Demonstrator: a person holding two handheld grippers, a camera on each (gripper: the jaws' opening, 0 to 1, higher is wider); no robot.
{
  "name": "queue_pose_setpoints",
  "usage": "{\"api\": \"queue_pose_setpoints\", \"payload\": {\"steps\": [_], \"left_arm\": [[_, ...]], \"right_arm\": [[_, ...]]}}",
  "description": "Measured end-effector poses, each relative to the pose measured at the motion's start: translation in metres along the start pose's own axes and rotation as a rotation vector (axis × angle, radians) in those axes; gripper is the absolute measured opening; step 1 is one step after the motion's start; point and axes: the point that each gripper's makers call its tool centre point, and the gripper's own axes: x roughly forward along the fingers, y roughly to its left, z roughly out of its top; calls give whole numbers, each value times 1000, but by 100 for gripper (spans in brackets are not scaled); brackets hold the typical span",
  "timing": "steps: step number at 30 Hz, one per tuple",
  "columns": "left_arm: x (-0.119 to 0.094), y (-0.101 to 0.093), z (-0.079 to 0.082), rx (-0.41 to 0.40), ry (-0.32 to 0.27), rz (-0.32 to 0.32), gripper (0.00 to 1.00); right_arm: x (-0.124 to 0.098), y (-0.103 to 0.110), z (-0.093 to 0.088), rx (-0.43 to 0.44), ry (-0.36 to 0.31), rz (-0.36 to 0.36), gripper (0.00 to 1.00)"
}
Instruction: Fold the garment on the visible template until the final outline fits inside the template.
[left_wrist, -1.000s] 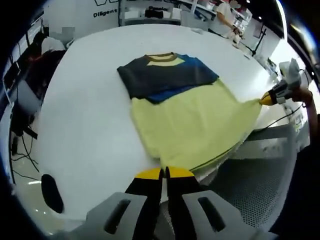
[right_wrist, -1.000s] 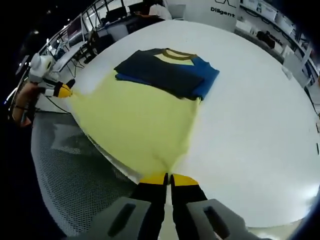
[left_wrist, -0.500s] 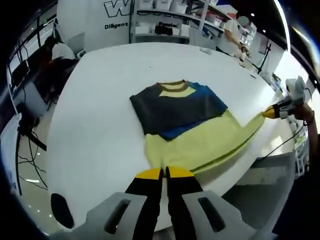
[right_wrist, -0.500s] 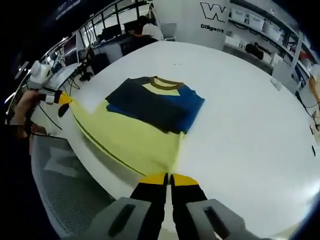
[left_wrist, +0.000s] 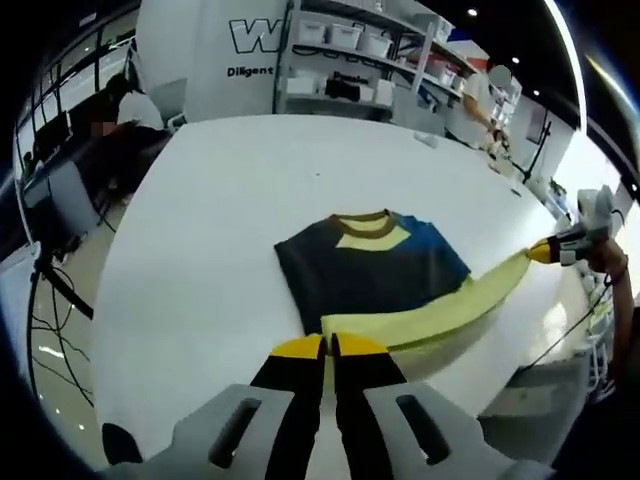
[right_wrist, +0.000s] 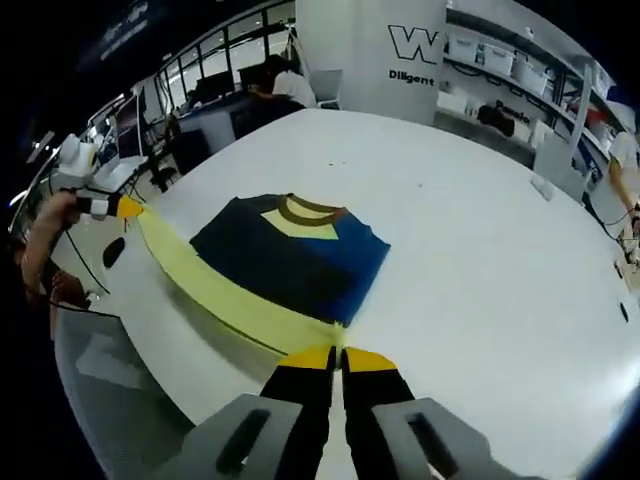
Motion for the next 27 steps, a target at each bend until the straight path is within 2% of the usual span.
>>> {"api": "queue_pose_setpoints", "payload": {"steps": [3,5,6,16,19,25,27], "left_arm": [[14,8,22,-26,-37,5,4],[19,11,31,-33,-56,8,4],[21,12,35,-32,-66,7,4],[53,28,76,-44,-112,25,4],[62,32,83,-23,-110,37,4],[86,44,93,-63,-116,49,4],[93,43,97,-63,-121,33,4]], "right_arm": [[8,-14,21,25,-51,-4,0],[10,-16,26,52,-64,-3,0],[13,-21,35,66,-86,-4,0],[40,-42,69,99,-120,-20,0],[49,-47,77,107,-128,-25,0],[74,-60,87,170,-121,-24,0],[78,-64,87,182,-115,-37,0]]}}
